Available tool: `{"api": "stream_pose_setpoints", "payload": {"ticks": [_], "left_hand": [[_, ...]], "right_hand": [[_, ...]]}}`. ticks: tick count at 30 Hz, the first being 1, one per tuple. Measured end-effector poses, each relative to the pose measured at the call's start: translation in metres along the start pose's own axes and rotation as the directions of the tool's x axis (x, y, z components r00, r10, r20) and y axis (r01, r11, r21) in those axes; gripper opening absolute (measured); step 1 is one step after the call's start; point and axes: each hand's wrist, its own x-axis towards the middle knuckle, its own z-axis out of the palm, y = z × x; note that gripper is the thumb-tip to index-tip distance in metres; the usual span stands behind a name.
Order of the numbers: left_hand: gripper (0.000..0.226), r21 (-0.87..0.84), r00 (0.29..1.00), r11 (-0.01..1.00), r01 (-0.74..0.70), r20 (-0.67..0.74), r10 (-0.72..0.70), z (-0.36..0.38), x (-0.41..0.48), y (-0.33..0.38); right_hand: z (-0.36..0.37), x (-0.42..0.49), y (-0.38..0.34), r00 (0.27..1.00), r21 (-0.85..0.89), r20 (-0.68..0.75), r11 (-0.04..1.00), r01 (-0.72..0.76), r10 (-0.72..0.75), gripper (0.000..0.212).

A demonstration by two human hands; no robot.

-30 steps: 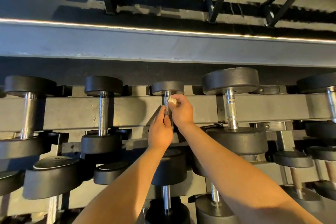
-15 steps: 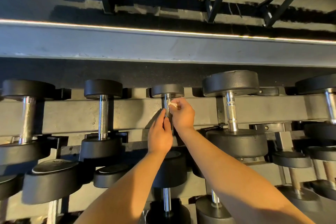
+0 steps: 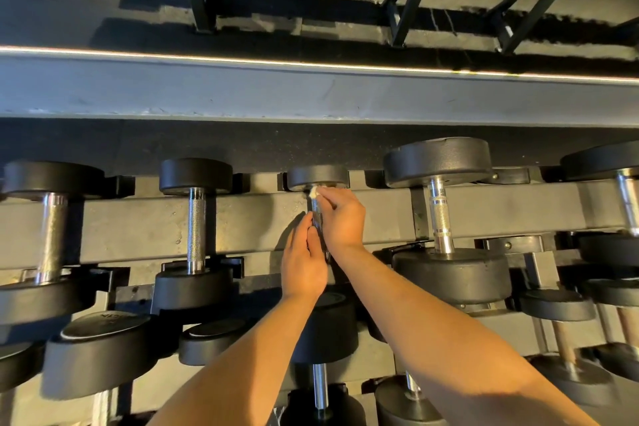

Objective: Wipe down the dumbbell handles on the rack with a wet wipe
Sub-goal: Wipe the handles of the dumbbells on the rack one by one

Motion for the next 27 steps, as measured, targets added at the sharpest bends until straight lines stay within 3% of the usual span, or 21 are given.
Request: {"api": "stream_pose_setpoints", "payload": {"ticks": [4,8,14,17,23,27], "left_hand": [[0.042,-0.049,1.000,0.999,-0.003,0.004,0.003,0.000,-0.003,0.002],[0.041,-0.024,1.000,1.000,-0.018,0.021,0.018,-0.001,-0.003,0.002],[0.041,0.000,1.000,1.000,-0.013,0.010,0.013,0.000,-0.003,-0.001],[0.040,-0.001,0.998,0.999,-0.034,0.056,0.034,-0.002,-0.018,-0.012],[0.043,0.037,0.998,0.998,-0.042,0.048,0.040,-0.003,-0.031,-0.021],[0.042,0.060,0.995,0.997,-0.054,0.083,0.049,-0.005,-0.027,-0.026]], "right_hand": [[-0.010,-0.017,0.017,0.994,-0.120,0.086,0.990,0.076,-0.066,0.022],[-0.022,-0.026,0.019,0.989,-0.127,0.132,0.988,0.085,-0.068,0.018],[-0.010,-0.011,0.004,0.978,0.002,0.041,0.978,-0.207,0.207,0.015],[-0.015,-0.039,0.018,0.966,-0.013,0.068,0.968,-0.249,0.249,0.006],[-0.039,-0.044,0.027,0.904,-0.056,0.218,0.930,-0.364,0.367,0.009],[-0.033,-0.025,0.021,0.919,0.099,0.115,0.917,-0.387,0.376,0.011]]}}
